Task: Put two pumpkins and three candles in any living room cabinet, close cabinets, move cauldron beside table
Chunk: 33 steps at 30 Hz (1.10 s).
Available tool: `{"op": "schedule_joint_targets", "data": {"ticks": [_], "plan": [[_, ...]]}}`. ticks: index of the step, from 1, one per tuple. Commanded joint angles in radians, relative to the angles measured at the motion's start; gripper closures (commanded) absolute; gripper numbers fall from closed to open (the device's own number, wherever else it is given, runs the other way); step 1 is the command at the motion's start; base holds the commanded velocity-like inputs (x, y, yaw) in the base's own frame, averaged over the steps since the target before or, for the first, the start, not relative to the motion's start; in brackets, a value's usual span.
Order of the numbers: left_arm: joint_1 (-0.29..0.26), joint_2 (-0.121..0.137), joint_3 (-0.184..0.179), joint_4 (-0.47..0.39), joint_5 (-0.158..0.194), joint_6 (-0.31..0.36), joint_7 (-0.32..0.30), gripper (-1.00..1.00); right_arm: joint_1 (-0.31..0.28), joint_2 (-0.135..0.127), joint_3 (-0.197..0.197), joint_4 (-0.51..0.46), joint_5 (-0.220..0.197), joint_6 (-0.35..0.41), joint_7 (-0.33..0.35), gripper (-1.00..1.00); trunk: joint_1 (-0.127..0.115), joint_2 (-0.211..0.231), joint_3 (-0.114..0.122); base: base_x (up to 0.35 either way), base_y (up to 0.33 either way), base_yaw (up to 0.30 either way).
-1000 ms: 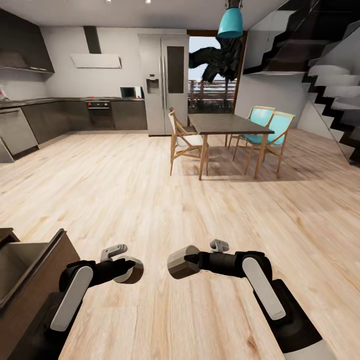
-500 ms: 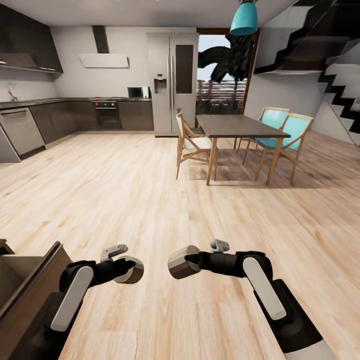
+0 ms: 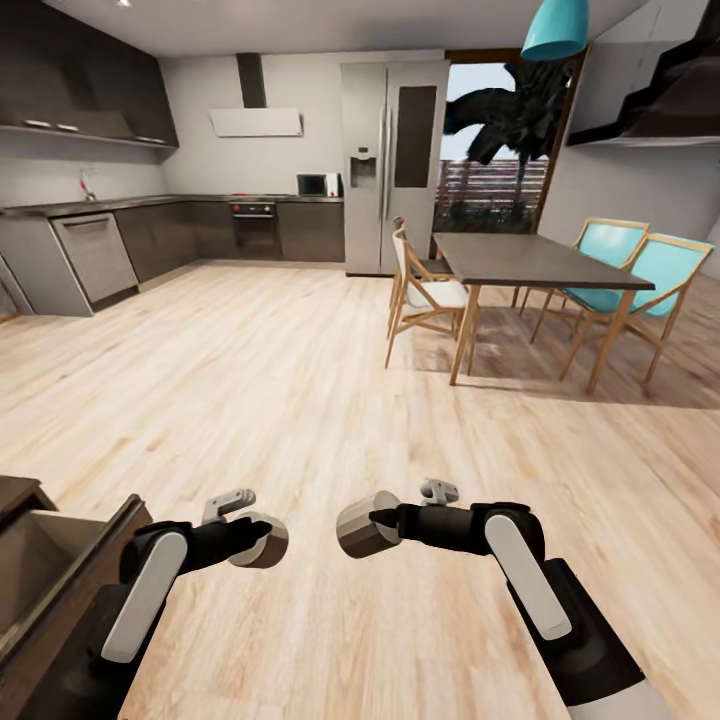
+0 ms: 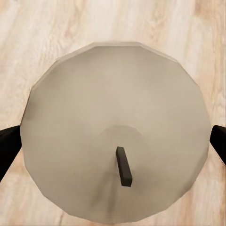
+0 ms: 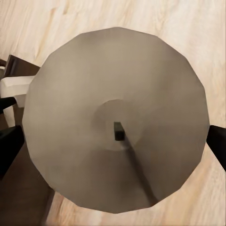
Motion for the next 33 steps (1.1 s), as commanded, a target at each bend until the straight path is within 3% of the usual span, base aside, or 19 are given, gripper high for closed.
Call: {"op": "schedule_joint_targets", "data": {"ticks": [1, 4, 33], "plan": [[-0.001, 0.000, -0.001, 0.000, 0.009, 0.001, 0.010, 1.00, -0.001, -0.001, 0.001, -0.001, -0.020, 0.000, -0.011, 1.00, 0.000, 0.000, -0.001, 0.061, -0.040, 0.292], [-0.001, -0.006, -0.004, -0.002, 0.008, 0.001, 0.009, 1.00, -0.001, -0.001, 0.001, -0.001, -0.019, 0.000, -0.011, 1.00, 0.000, 0.000, -0.001, 0.027, -0.018, 0.292], [-0.001, -0.013, 0.005, 0.003, 0.017, 0.001, 0.009, 1.00, -0.001, 0.002, 0.001, 0.004, -0.017, -0.001, -0.011, 1.00, -0.107, 0.196, 0.087, 0.001, -0.001, 0.293]]}}
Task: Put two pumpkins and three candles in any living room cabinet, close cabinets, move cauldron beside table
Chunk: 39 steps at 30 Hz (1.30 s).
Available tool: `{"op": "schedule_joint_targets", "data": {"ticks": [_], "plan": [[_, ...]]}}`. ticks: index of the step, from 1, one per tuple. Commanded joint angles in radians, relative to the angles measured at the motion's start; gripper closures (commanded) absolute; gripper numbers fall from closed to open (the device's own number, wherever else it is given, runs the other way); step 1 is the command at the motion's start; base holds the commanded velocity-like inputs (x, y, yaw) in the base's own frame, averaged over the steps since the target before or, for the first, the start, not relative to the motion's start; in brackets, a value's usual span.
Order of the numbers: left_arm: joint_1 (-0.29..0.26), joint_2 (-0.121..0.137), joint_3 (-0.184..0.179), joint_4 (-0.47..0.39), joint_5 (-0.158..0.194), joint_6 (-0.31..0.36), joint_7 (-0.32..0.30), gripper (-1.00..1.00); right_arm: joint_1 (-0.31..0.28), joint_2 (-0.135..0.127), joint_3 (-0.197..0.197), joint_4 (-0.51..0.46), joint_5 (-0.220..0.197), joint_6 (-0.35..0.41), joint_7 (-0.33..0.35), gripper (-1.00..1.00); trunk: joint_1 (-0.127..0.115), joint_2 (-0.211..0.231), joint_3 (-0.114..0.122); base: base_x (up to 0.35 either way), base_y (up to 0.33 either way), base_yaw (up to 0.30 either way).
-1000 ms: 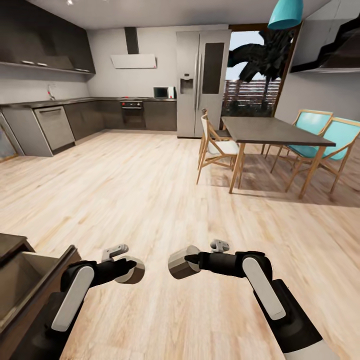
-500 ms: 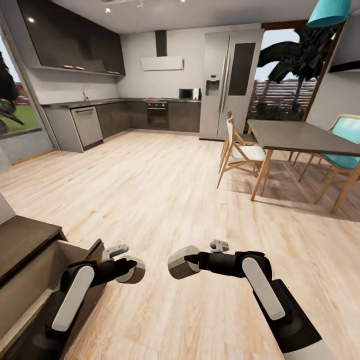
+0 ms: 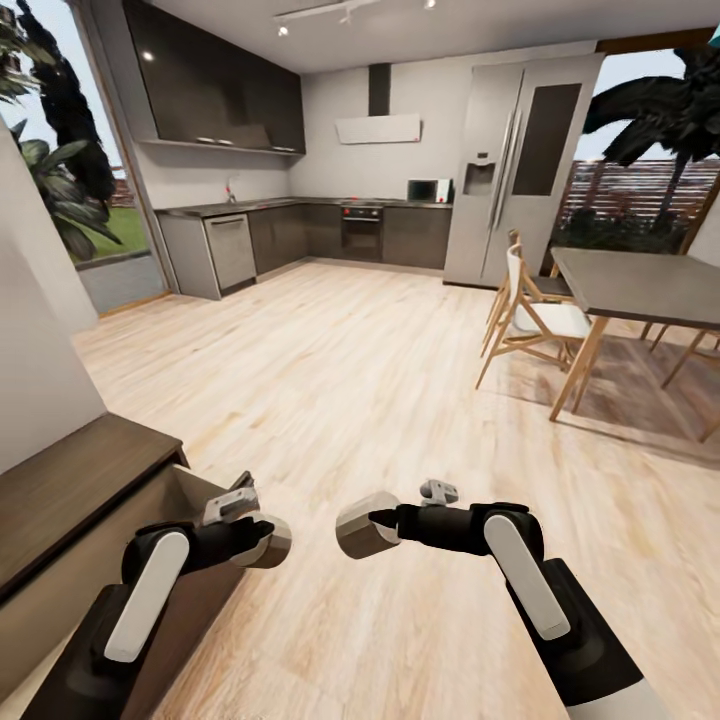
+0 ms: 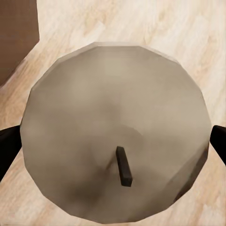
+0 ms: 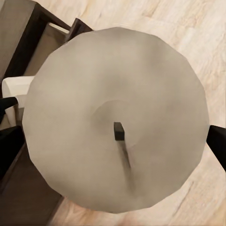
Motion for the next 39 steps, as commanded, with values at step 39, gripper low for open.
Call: {"op": "schedule_joint_targets", "data": {"ticks": [39], "plan": [[-0.001, 0.011, -0.013, -0.004, 0.051, 0.000, 0.010, 1.00, -0.001, -0.001, 0.004, -0.001, -0.016, 0.001, -0.012, 1.00, -0.016, 0.028, 0.012, 0.154, -0.052, 0.293]]}}
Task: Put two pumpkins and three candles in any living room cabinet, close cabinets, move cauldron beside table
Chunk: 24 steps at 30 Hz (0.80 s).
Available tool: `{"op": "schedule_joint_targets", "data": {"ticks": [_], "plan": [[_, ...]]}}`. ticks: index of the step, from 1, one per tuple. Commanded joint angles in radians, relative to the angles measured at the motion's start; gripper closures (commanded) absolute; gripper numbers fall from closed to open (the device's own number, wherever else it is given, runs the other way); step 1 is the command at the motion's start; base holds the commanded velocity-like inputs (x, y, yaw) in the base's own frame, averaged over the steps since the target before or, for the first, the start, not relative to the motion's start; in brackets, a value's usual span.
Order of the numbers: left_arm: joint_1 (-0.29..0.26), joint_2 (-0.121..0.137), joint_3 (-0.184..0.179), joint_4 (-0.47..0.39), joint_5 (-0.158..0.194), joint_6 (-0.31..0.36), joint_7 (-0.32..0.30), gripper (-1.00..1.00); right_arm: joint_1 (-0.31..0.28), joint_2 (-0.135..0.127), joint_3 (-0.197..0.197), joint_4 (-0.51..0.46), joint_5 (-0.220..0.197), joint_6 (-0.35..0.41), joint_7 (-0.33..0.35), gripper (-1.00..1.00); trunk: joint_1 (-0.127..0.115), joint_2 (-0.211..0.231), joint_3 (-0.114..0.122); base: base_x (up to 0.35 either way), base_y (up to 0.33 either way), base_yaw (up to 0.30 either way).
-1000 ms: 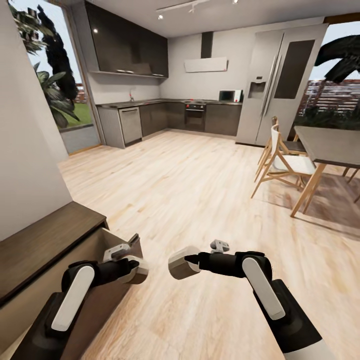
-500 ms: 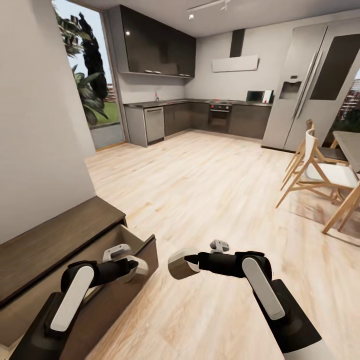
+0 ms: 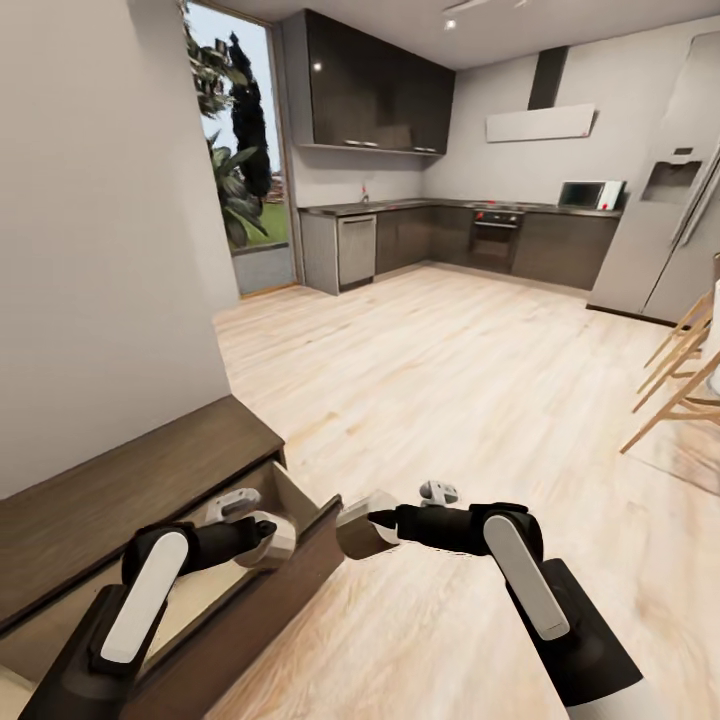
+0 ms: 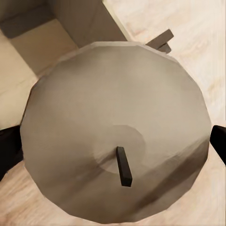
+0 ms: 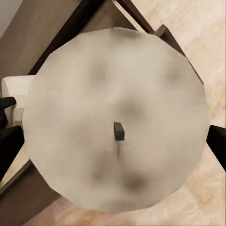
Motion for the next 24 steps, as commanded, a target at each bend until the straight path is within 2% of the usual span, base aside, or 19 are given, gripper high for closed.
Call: {"op": "schedule_joint_targets", "data": {"ticks": [1, 13, 24], "plan": [[-0.001, 0.001, -0.002, -0.001, 0.012, 0.000, 0.010, 1.00, -0.001, -0.001, 0.001, -0.002, -0.018, 0.001, -0.011, 1.00, 0.000, 0.000, -0.001, 0.323, -0.001, 0.293], [-0.001, -0.003, -0.003, -0.001, 0.013, 0.001, 0.010, 1.00, -0.001, 0.001, 0.001, -0.001, -0.018, 0.001, -0.011, 1.00, 0.000, 0.000, -0.001, 0.270, -0.057, 0.293], [-0.001, -0.008, -0.007, -0.001, 0.013, 0.001, 0.009, 1.00, -0.001, 0.001, 0.001, -0.001, -0.018, 0.001, -0.011, 1.00, 0.000, 0.000, -0.001, 0.046, -0.031, 0.293]]}}
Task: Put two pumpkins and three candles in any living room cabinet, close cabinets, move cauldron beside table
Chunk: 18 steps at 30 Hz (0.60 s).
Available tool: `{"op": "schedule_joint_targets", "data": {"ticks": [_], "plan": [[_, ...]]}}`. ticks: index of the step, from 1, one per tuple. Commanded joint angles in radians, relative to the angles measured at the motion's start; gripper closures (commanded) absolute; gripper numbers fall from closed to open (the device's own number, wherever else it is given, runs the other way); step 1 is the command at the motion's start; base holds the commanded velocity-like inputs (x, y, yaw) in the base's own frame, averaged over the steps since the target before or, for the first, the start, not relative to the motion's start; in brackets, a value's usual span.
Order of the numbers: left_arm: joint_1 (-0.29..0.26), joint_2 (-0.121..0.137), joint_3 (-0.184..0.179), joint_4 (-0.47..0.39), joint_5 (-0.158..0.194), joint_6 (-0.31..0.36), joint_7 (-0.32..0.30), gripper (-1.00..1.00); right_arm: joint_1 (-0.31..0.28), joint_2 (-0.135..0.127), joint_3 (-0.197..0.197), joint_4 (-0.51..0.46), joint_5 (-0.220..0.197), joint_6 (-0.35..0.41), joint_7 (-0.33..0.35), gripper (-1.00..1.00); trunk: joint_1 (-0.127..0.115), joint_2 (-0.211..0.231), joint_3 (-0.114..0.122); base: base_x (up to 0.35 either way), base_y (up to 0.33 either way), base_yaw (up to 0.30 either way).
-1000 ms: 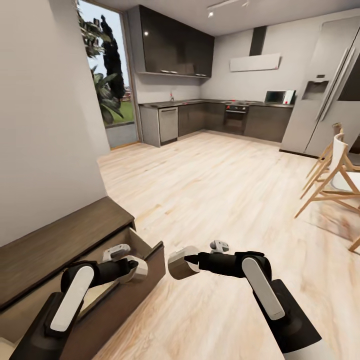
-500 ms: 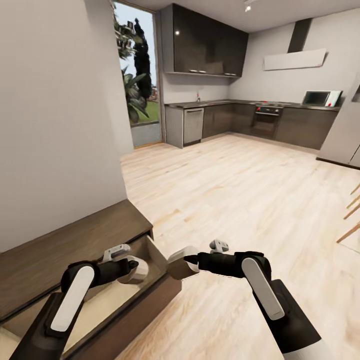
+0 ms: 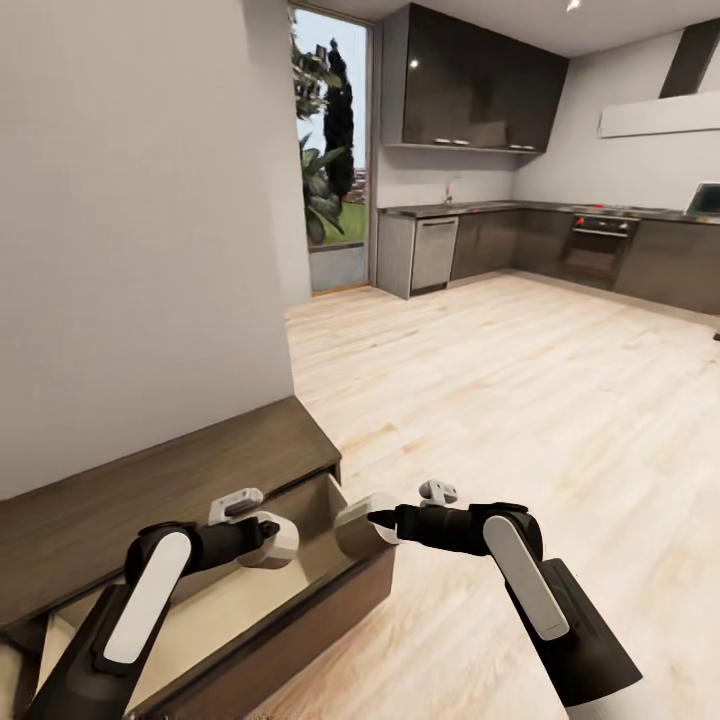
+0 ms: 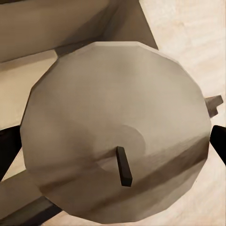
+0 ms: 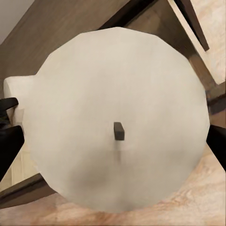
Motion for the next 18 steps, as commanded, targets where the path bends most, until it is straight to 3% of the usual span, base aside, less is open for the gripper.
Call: {"op": "schedule_joint_targets", "data": {"ticks": [1, 18], "plan": [[-0.001, 0.001, -0.004, -0.001, 0.012, 0.000, 0.010, 1.00, -0.001, -0.001, 0.001, -0.002, -0.018, 0.001, -0.011, 1.00, 0.000, 0.000, -0.001, 0.001, -0.001, 0.293], [-0.001, 0.002, -0.005, -0.001, 0.012, 0.000, 0.009, 1.00, -0.001, -0.001, 0.001, -0.002, -0.018, 0.001, -0.011, 1.00, 0.000, 0.000, -0.001, 0.000, 0.000, 0.293]]}}
